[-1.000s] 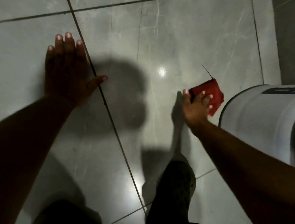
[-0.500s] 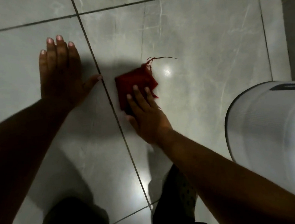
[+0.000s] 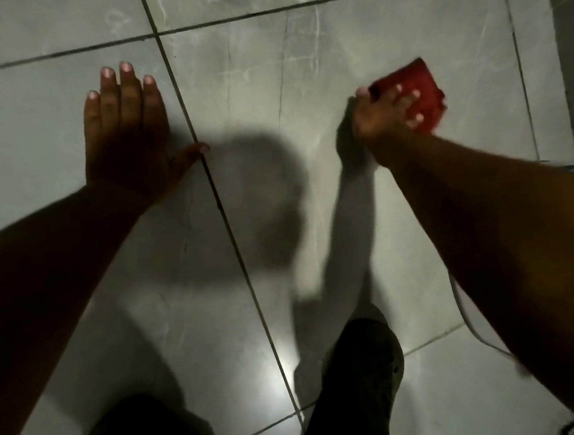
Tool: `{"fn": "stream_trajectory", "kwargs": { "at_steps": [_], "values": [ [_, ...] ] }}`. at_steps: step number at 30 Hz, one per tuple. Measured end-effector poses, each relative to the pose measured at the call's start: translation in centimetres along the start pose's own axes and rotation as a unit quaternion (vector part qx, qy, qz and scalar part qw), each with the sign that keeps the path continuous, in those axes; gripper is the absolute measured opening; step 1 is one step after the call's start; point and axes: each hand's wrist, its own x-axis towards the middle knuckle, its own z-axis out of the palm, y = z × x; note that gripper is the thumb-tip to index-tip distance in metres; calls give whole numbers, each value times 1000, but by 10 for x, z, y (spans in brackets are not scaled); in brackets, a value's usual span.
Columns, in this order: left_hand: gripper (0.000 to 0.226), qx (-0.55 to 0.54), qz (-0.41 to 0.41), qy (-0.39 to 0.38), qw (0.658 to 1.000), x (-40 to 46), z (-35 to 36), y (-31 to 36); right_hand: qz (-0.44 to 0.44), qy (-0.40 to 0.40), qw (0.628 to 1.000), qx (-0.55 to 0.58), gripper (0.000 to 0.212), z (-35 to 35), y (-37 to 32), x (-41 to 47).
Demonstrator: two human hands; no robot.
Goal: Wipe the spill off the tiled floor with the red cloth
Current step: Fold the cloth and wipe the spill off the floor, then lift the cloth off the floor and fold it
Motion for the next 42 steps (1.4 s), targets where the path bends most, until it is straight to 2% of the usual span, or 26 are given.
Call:
{"fn": "stream_trajectory", "kwargs": {
  "at_steps": [2,5,7,10,13,15,17,20,23,25,28,32,33,35,37,39,42],
  "values": [
    [104,4,-3,-7,1000,8,-7,1,-120,-3,992,-36,66,4,-32,-8],
    [102,11,-14,-21,1000,15,-16,6,-326,-25,933,-152,60,29,-54,-49],
    [100,-1,-25,-29,999,13,-24,12,-356,-42,920,-162,66,40,-48,-73],
    [98,-16,-38,-64,997,2,-41,25,-333,-81,928,-150,70,42,-23,-99],
    [91,-43,-65,-149,986,-10,-58,57,-312,-120,938,-89,67,28,5,-116],
    [81,-87,-77,-198,973,-11,-65,80,-252,-60,966,28,64,15,11,-117],
    [64,-137,-72,-197,968,-1,-68,100,-134,6,981,143,52,3,10,-104],
    [39,-230,-110,-216,943,27,-62,130,-16,-57,978,201,45,-3,1,-77],
    [34,-285,-206,-240,905,46,-52,153,-13,-107,972,208,38,8,-6,-66],
    [35,-313,-283,-238,875,49,-48,158,-9,-121,963,242,32,14,-6,-66],
    [33,-394,-326,-253,822,37,-54,160,6,-155,947,281,28,11,6,-77],
    [20,-445,-292,-249,809,17,-98,174,29,-172,912,372,16,-26,34,-119],
    [17,-464,-295,-258,794,14,-115,181,45,-173,897,405,14,-43,42,-130],
    [17,-517,-318,-299,736,8,-152,197,75,-166,869,460,9,-81,55,-151],
    [24,-567,-319,-339,679,7,-194,215,91,-139,851,498,18,-130,68,-167],
    [15,-602,-290,-358,652,9,-235,237,96,-104,834,534,20,-182,87,-183],
    [7,-639,-228,-393,621,14,-297,278,107,-48,801,587,4,-251,124,-204]
  ]
}}
